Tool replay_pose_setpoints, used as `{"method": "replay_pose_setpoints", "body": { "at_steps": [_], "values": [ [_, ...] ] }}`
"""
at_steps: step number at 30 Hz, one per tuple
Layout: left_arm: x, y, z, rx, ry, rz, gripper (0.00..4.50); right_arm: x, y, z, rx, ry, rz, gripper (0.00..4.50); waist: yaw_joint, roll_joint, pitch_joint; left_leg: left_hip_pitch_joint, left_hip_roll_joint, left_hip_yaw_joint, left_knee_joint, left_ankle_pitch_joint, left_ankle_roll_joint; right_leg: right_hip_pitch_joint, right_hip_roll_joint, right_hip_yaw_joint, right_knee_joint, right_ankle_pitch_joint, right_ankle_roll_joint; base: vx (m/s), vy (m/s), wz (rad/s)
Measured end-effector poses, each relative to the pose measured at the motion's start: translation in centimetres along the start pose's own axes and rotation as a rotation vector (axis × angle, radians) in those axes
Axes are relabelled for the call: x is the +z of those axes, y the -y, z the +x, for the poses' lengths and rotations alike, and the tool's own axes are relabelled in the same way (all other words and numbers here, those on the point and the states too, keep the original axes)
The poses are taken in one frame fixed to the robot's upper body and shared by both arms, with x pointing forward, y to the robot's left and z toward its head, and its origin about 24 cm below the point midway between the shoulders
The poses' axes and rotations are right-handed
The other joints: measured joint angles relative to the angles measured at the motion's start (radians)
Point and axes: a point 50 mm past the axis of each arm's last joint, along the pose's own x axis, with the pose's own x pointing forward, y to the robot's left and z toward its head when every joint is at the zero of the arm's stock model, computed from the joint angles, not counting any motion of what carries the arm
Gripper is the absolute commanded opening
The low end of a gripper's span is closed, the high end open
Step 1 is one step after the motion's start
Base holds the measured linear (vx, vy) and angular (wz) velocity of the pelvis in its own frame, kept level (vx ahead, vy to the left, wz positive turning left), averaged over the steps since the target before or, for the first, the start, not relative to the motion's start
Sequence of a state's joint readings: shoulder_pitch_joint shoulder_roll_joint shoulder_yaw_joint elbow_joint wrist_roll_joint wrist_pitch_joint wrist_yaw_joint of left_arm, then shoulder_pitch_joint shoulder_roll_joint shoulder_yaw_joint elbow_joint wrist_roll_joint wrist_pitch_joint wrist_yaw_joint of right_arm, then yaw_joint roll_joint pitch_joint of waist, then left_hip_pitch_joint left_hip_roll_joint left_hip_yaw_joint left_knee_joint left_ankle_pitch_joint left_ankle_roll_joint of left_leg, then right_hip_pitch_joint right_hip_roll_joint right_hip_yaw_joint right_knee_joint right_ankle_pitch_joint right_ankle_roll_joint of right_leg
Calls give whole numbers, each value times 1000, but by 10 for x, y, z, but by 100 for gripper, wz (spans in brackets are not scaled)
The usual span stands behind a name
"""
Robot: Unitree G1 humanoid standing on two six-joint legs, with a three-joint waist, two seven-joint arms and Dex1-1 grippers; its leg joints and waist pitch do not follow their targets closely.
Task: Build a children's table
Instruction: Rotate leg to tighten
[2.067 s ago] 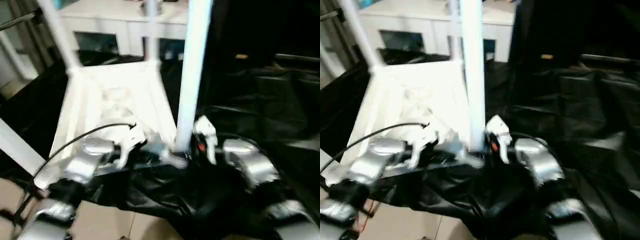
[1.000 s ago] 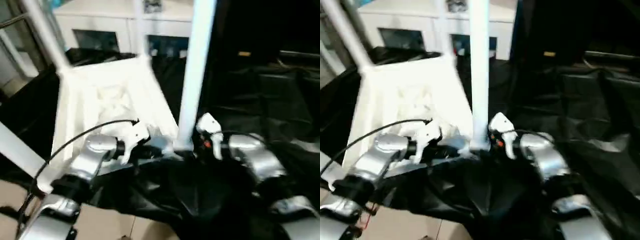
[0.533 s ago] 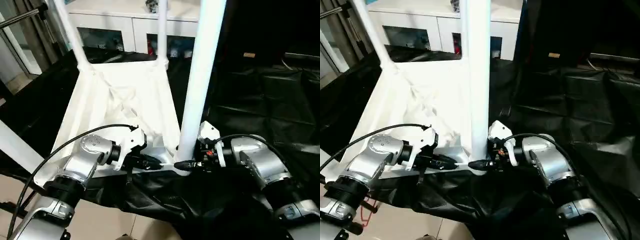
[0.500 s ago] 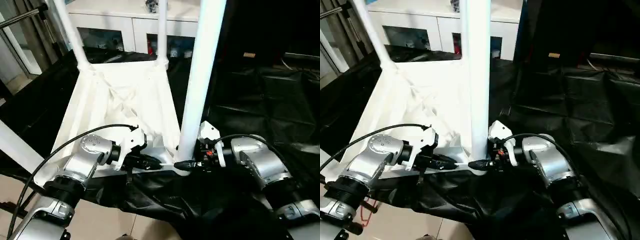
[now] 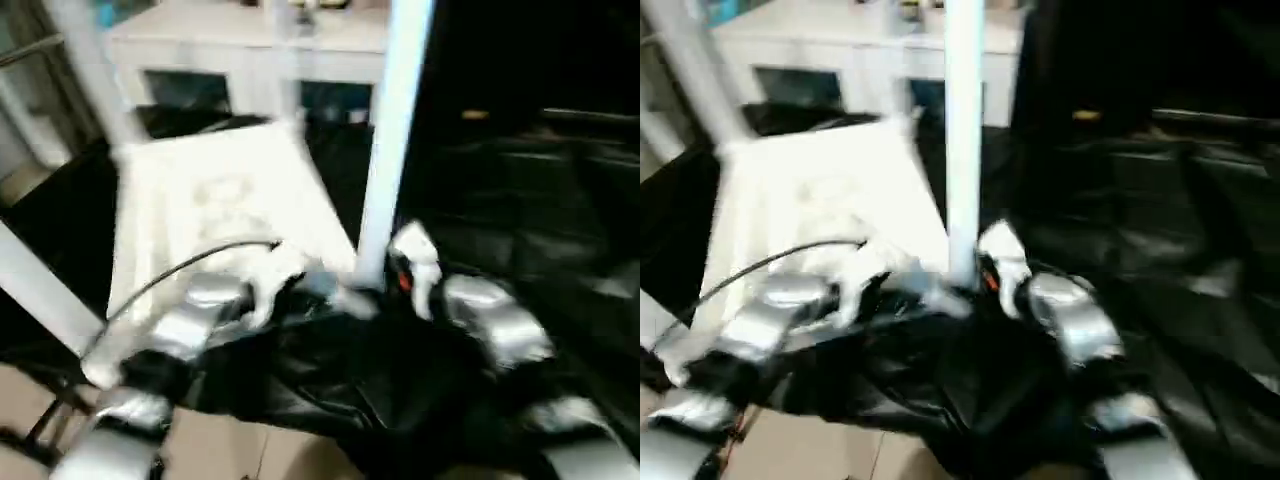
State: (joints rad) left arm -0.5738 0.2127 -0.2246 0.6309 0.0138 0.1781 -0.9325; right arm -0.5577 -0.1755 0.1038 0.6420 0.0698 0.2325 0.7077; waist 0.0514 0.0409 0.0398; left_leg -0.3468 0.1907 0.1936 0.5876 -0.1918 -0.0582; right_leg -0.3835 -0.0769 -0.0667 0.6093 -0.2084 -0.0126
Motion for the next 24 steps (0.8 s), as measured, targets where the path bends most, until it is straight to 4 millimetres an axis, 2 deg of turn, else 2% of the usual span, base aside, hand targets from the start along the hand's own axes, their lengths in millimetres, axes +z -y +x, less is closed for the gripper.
{"method": "replay_pose_setpoints", "body": {
  "at_steps": [6,8,11,13,15,19,24],
  "values": [
    [7,2,16,107,15,-31,0,4,0,12,-201,30,45,260,-5,5,-3,-2,0,0,0,0,0,0,0,1,0,1,-1,0,0,0],
    [7,3,17,109,15,-30,0,4,-1,14,-215,44,48,316,-5,8,-5,-2,0,0,-1,0,0,0,0,1,0,1,-1,0,0,0],
    [8,4,18,93,19,-23,0,4,-1,14,-213,48,41,336,-5,9,-6,-3,0,0,-3,0,0,0,0,0,1,2,-3,0,0,0],
    [8,4,14,78,19,-9,0,5,-2,13,-178,52,31,341,-4,9,-6,-3,0,0,-5,0,0,-1,0,0,1,3,-4,0,0,0],
    [7,4,10,52,24,16,0,5,-1,9,-126,47,-3,377,-3,9,-6,-4,0,0,-8,0,0,-3,0,0,0,2,-3,0,0,0],
    [7,7,4,-5,31,38,0,5,-2,0,-23,41,-51,384,4,9,-6,-6,0,1,-12,-1,0,-6,0,-1,0,-1,-2,0,0,0],
    [2,11,-11,-140,33,83,0,4,-2,-23,221,0,-137,384,25,9,-6,-21,1,0,-8,1,6,-19,1,-2,2,-1,-3,0,0,0]
  ]
}}
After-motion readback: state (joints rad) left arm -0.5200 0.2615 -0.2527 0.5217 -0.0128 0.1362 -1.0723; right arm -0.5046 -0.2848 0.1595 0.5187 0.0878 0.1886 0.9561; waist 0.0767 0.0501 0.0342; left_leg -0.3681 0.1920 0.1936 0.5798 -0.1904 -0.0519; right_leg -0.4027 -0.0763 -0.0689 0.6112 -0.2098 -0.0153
